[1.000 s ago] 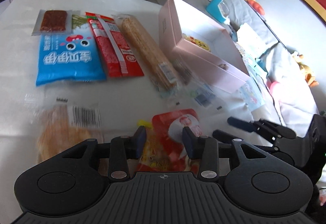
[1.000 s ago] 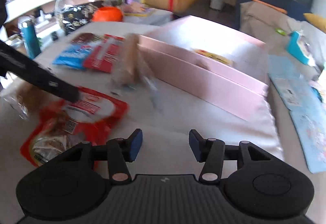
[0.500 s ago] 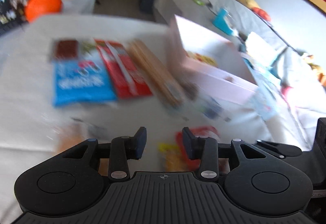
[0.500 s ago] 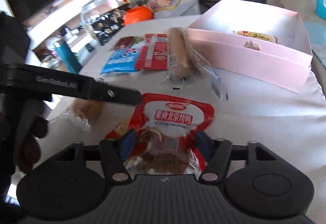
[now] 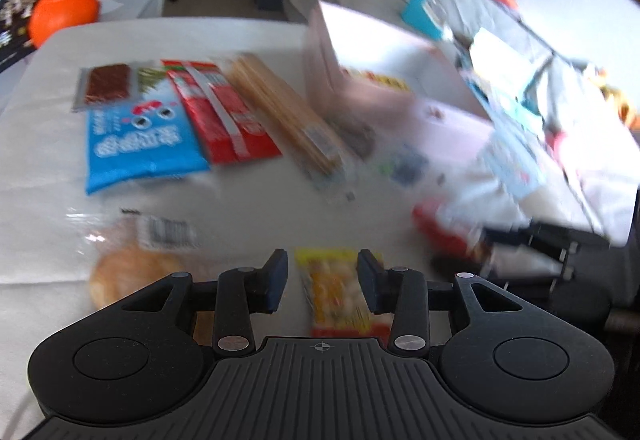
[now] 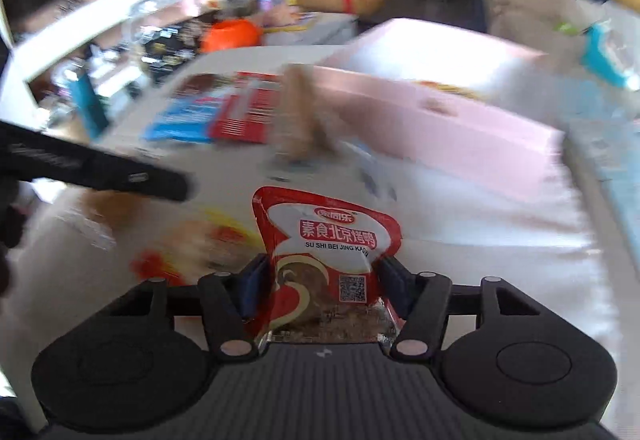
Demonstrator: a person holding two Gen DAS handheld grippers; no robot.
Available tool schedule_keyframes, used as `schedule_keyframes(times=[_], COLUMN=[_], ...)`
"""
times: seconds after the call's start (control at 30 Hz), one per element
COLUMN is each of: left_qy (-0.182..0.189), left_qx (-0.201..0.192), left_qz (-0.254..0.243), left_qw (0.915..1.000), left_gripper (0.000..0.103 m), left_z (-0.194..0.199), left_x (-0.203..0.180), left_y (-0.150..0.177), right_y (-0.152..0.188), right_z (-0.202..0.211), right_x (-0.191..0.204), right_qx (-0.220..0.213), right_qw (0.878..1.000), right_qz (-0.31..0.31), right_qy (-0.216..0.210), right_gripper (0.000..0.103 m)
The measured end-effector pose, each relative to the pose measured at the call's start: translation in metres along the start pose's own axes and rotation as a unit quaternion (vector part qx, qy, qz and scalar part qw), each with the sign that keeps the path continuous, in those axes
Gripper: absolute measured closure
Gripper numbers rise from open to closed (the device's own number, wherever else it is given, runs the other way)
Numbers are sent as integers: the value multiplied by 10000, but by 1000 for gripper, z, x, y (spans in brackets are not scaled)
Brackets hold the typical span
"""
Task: Organize snacks
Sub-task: 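Grasp the yellow quail-egg packet with the left tool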
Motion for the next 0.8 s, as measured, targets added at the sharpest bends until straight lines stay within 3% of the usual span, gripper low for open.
schedule_keyframes(times=[0.07,0.13,0.2,0.27,0.33,0.53,0.6,0.7,0.8], left_qy=[-85,-166,-230,-261,-314,-590,-719,-553,-325], left_qx=[133,189,150,141,115,-42,-99,-126,-106], left_qz=[-255,-497,-731,-871,-989,-1316,-1232,-982,-981], left_qw=[9996,9984,9969,9958,9945,9895,9897,9936,9946], left_gripper=[60,60,59,59,56,52,57,58,58], left_z=[-6,-9,-11,-12,-13,-9,-6,1,5], left_x=[-7,-15,-23,-29,-31,-31,-26,-23,-31], left_y=[8,14,18,20,20,18,13,7,8], right_y=[6,11,17,21,22,24,27,26,27], right_z=[4,4,1,2,0,-6,-4,1,19], right_x=[-12,-22,-32,-37,-35,-35,-36,-35,-36], right_qx=[-30,-33,1,-95,-136,-265,-274,-200,-574], right_qw=[9997,9970,9946,9962,9963,9947,9947,9961,9956], right_qz=[-47,-17,-64,-331,-430,-551,-571,-443,-455], right_qy=[243,768,1035,795,738,825,806,734,589], right_gripper=[45,44,38,27,23,21,21,21,21])
Point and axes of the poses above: each gripper's, at about its wrist camera, not at the fingertips, and z roughly against the way its jaws point, x to its left, y to its underside, the point moved 5 cm from there along -z, roughly the way its jaws point, and after that the axes turned 10 degrees about z, right-handed, at the moved point
